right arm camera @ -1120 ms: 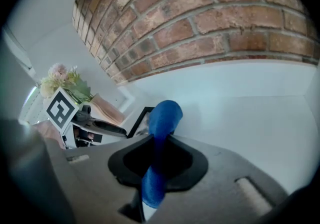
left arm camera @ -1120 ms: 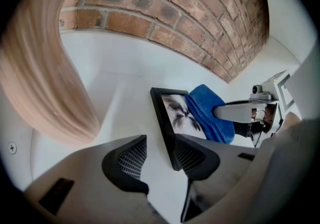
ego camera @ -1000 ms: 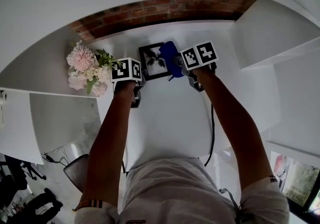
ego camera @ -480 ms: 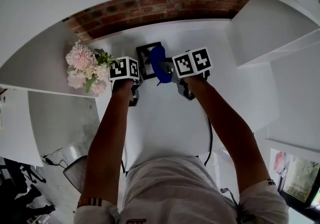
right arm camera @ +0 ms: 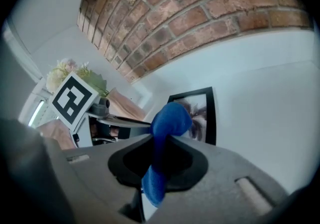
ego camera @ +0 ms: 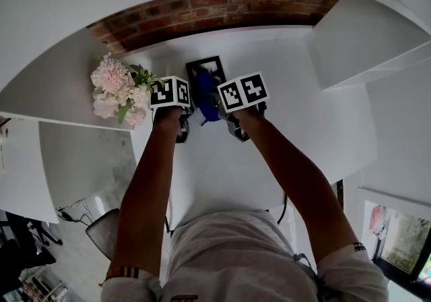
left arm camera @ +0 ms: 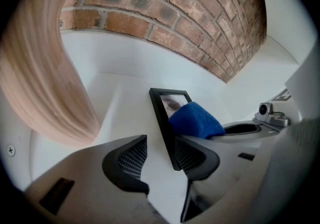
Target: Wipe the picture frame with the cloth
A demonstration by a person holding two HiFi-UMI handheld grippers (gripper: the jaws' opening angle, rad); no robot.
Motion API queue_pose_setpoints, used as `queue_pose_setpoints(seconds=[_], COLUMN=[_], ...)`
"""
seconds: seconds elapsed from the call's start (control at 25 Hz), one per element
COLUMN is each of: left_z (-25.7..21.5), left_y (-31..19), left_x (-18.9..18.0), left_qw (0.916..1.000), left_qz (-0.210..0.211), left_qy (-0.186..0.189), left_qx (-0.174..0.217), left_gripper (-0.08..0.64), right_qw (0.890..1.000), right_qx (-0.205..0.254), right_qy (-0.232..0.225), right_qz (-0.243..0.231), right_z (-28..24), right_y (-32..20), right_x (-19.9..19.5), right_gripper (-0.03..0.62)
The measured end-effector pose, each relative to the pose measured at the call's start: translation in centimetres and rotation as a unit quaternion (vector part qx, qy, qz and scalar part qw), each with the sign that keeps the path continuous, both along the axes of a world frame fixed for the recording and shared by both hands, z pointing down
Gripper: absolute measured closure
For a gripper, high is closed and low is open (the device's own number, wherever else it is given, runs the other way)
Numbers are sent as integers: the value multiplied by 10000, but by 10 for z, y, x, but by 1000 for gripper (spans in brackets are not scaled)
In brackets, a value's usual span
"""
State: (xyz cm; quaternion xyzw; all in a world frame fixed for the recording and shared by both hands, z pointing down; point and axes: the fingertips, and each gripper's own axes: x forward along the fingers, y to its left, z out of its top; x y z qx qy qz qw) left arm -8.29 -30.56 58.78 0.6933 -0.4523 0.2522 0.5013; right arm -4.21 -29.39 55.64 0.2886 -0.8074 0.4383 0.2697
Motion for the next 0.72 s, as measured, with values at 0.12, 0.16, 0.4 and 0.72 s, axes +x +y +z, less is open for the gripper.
queue_pose_setpoints(seconds=[0.12,0.16,0.4,0.72], left_z=[0,0,0,0], left_y=[0,-1,0,0], left_x=[0,0,0,0], left_qw=[10000,10000,10000,10000], left_qz=[7,12,21,-54], left_qy=[-7,-8,-22,-43], left_qx=[19,26,35,35], left_gripper=[393,393,393,393], right_qw=[9999,9998,9990,9980], right_qx=[45,54,94,113], right_qy=[143,185,382,486], right_qz=[7,23,203,387], right_z=[3,4,7,6], right_y=[-3,-4,-13,-15], right_x=[11,16,51,79], right_gripper=[543,543,543,543])
